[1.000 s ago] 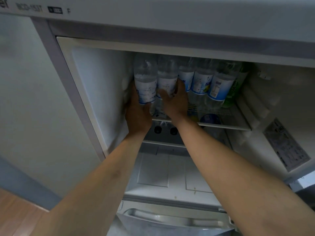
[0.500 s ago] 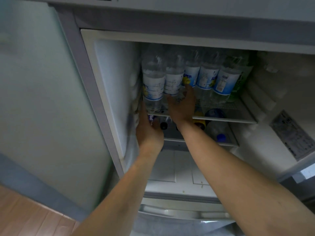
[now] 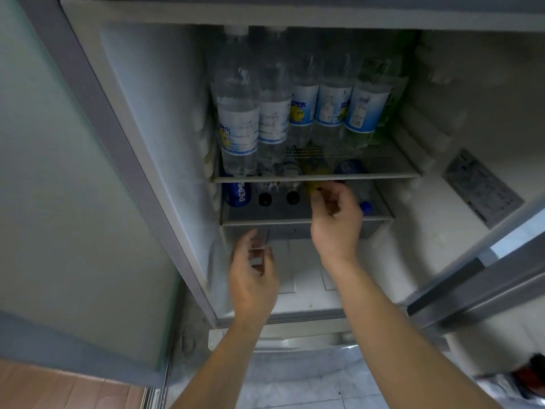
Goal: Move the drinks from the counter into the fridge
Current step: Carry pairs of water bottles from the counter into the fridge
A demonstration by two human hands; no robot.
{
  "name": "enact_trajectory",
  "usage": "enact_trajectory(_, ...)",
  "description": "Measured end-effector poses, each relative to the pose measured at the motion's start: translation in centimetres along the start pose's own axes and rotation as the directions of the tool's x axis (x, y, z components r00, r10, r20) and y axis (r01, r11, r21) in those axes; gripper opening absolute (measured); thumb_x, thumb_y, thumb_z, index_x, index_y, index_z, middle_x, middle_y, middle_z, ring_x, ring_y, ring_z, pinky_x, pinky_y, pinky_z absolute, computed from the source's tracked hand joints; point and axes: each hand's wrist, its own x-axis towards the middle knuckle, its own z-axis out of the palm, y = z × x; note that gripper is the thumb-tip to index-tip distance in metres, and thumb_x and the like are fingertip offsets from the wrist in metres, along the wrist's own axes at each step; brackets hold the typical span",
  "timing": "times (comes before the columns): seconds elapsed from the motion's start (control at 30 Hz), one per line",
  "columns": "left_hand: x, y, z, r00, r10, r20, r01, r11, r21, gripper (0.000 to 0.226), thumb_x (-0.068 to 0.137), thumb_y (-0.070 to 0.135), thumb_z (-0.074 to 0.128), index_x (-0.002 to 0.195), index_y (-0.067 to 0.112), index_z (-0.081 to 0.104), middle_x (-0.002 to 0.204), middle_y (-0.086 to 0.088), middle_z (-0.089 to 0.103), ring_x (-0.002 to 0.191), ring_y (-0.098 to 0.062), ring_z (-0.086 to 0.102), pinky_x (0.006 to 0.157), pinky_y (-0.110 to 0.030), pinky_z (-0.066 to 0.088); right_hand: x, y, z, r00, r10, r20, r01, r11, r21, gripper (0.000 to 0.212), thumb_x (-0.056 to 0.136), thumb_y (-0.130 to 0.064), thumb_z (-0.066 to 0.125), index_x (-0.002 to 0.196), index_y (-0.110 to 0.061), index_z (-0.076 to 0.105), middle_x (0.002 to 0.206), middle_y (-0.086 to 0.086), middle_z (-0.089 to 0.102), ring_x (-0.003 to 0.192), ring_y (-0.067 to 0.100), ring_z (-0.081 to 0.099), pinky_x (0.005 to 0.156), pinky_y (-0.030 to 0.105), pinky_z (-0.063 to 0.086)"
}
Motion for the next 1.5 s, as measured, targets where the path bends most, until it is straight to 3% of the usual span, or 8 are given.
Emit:
enact_trajectory(0.27,-6.9,-2.1,1.5,0.98,-0.009,0.2,-0.009,0.996,0.088,0.04,0.092,0.008,0.065,0.127,0.021,0.052,0.101,0.014,0.062,0.094,0.005,0.059,0.072,-0.008,0.05,-7.8,4.5,-10.7,0.965,0.254,-0.062,-0.258,0.964,-0.068,0.014,0.091,-0.016,0.068,0.1,-0.027,0.065,0.09,-0.012,0.066,0.078,-0.003,0.059,0.072,0.01,0.048)
enact_trajectory(0.47,-15.5,-6.0,3.1,0.898,-0.099,0.429,-0.001,0.974,0.225,0.036,0.094,0.013,0.063,0.126,0.024,0.055,0.099,0.01,0.063,0.088,-0.002,0.061,0.074,-0.012,0.049,-17.6,8.7,-23.3,0.83,0.475,-0.292,-0.514,0.854,-0.074,0.011,0.091,-0.01,0.069,0.101,-0.015,0.066,0.086,0.002,0.068,0.075,0.008,0.061,0.069,0.009,0.047)
enact_trajectory(0.57,-20.9,-8.2,3.5,0.804,-0.166,0.571,-0.025,0.95,0.311,0.037,0.093,0.013,0.062,0.128,0.022,0.054,0.104,0.003,0.062,0.092,-0.012,0.06,0.08,-0.029,0.049,-24.0,10.5,-29.7,0.711,0.56,-0.424,-0.639,0.767,-0.06,0.014,0.09,-0.018,0.07,0.103,-0.021,0.066,0.086,-0.002,0.067,0.079,0.011,0.063,0.069,0.018,0.049)
enact_trajectory(0.7,-27.5,-11.1,2.0,0.653,-0.244,0.717,-0.152,0.885,0.439,0.042,0.089,0.012,0.066,0.129,0.021,0.055,0.103,0.003,0.061,0.089,-0.017,0.061,0.08,-0.03,0.045,-33.2,12.0,-36.8,0.527,0.645,-0.552,-0.772,0.636,0.005,0.018,0.089,-0.024,0.07,0.107,-0.021,0.066,0.088,-0.001,0.067,0.079,0.014,0.065,0.069,0.03,0.054)
enact_trajectory(0.9,-31.6,-15.6,-2.4,0.373,-0.529,0.762,-0.391,0.656,0.646,0.057,0.082,0.02,0.072,0.135,0.018,0.052,0.126,-0.009,0.059,0.113,-0.027,0.06,0.094,-0.035,0.044,-47.6,12.4,-43.8,0.233,0.755,-0.613,-0.897,0.41,0.165,0.024,0.087,-0.025,0.072,0.109,-0.019,0.064,0.088,-0.001,0.066,0.078,0.016,0.065,0.068,0.029,0.05)
enact_trajectory(1.17,-31.4,-19.8,-2.5,0.301,-0.768,0.566,-0.435,0.418,0.798,0.05,0.081,0.006,0.076,0.127,-0.001,0.058,0.114,-0.027,0.065,0.111,-0.037,0.06,0.099,-0.042,0.045,-59.1,11.7,-47.2,-0.136,0.8,-0.585,-0.861,0.197,0.469,0.031,0.088,-0.026,0.071,0.113,-0.012,0.061,0.102,0.007,0.065,0.092,0.026,0.062,0.089,0.048,0.055)
enact_trajectory(1.37,-33.7,-15.6,5.6,0.189,-0.744,0.641,-0.564,0.453,0.691,0.05,0.087,0.022,0.071,0.133,0.011,0.055,0.124,-0.015,0.065,0.11,-0.032,0.062,0.094,-0.035,0.045,-60.2,10.5,-49.1,-0.309,0.788,-0.532,-0.759,0.132,0.637,0.03,0.092,-0.024,0.069,0.116,-0.01,0.059,0.102,0.009,0.064,0.099,0.029,0.063,0.082,0.044,0.055)
enact_trajectory(1.5,-36.9,-12.2,14.6,0.095,-0.724,0.683,-0.448,0.582,0.679,0.041,0.093,0.018,0.064,0.131,0.009,0.056,0.103,-0.007,0.06,0.09,-0.03,0.062,0.08,-0.035,0.051,-59.4,10.2,-50.9,-0.349,0.786,-0.511,-0.727,0.117,0.677,0.033,0.093,-0.024,0.067,0.121,-0.008,0.061,0.104,0.012,0.065,0.097,0.029,0.062,0.08,0.042,0.055)
